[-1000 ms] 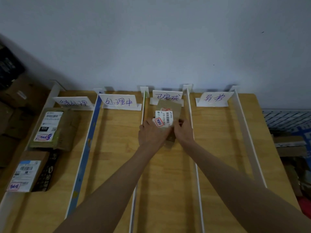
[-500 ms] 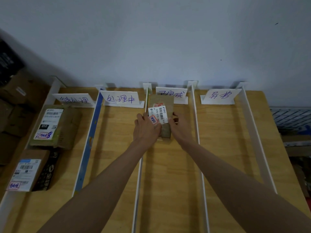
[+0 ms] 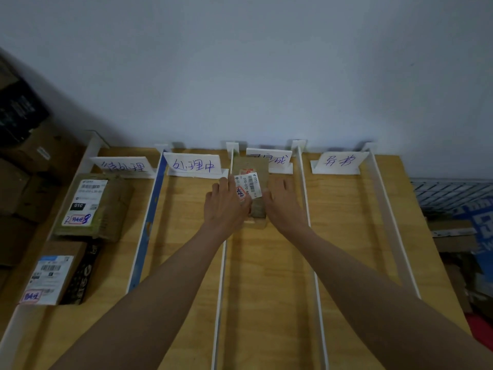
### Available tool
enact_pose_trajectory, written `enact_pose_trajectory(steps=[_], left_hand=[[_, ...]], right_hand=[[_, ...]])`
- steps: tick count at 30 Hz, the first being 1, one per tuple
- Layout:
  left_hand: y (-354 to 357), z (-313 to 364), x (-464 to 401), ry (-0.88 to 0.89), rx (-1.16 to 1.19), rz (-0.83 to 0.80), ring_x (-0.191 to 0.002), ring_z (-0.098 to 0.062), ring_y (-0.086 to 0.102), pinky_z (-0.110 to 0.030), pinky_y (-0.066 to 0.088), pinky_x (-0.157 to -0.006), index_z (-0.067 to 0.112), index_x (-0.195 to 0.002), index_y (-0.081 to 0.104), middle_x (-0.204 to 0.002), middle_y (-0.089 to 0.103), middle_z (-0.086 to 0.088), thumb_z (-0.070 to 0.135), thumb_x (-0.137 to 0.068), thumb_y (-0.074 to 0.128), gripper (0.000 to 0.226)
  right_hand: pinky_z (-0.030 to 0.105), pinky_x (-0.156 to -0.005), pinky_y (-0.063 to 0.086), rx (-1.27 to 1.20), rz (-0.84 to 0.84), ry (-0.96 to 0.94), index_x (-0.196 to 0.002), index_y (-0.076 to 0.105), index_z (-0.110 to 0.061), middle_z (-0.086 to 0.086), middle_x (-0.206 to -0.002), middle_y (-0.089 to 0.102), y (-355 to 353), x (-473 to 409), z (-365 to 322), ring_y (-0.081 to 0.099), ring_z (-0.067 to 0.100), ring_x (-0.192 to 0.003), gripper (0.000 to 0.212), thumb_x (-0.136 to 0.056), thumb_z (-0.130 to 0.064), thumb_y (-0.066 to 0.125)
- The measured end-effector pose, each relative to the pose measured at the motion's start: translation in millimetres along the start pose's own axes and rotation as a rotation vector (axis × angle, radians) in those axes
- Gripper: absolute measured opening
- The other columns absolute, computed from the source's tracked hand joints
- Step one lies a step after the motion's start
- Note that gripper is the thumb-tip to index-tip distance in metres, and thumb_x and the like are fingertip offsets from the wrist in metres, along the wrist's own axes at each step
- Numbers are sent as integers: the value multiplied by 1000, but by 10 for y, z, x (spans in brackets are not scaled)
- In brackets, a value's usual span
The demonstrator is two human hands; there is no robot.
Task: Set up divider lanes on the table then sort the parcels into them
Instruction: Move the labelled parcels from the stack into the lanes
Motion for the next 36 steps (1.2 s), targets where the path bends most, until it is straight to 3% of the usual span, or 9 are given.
enact_pose_trajectory(steps=[7,11,18,21,28,36], left_hand=[[-699,-12,594,97,-86,129,-138,-29,35,-43,29,-112,11,-152,27,-153,34,-11,49,-101,32,64],[-1111,-273,1170,2,-84,194,-144,-27,30,-43,24,-118,15,-154,25,-157,31,-10,52,-101,30,65],[-1928,-1090,2599,-240,-108,337,-134,-25,41,-42,31,-111,17,-141,42,-144,46,-7,50,-100,33,53],[-2208,-1557,3256,-369,-135,399,-126,-24,47,-39,35,-106,18,-134,50,-136,51,-5,50,-99,35,50],[-2660,-2740,4525,-583,-146,430,-122,-26,50,-41,37,-105,18,-132,50,-132,52,-5,50,-101,30,49],[-2843,-4310,5337,-673,-121,458,-124,-25,49,-42,33,-108,17,-129,53,-132,53,-5,47,-101,32,46]], right_hand=[[41,-99,44,290,87,-223,-138,43,-17,3,-134,50,-533,571,-633,49,25,-119,43,-98,-33,36],[43,-104,41,319,66,-346,-140,44,-17,5,-141,49,-639,981,-1123,45,26,-129,42,-101,-34,40],[45,-103,42,268,4,-606,-142,45,-19,5,-142,48,-487,1997,-2245,45,28,-130,43,-101,-31,43],[43,-101,42,258,-38,-724,-137,46,-16,7,-138,49,-282,2512,-2748,46,28,-127,39,-102,-32,41],[43,-97,47,152,-190,-917,-135,48,-18,5,-132,52,443,3562,-3827,50,26,-121,38,-102,-35,41],[41,-94,46,173,-258,-924,-136,44,-14,8,-133,50,1564,4298,-4725,49,28,-120,41,-103,-36,37]])
Point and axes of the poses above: each hand's wrist, its own x-axis away from the middle knuckle, its own y-axis out of the palm, z = x × y, the point moved 5 cm from there along -x, towards the middle knuckle
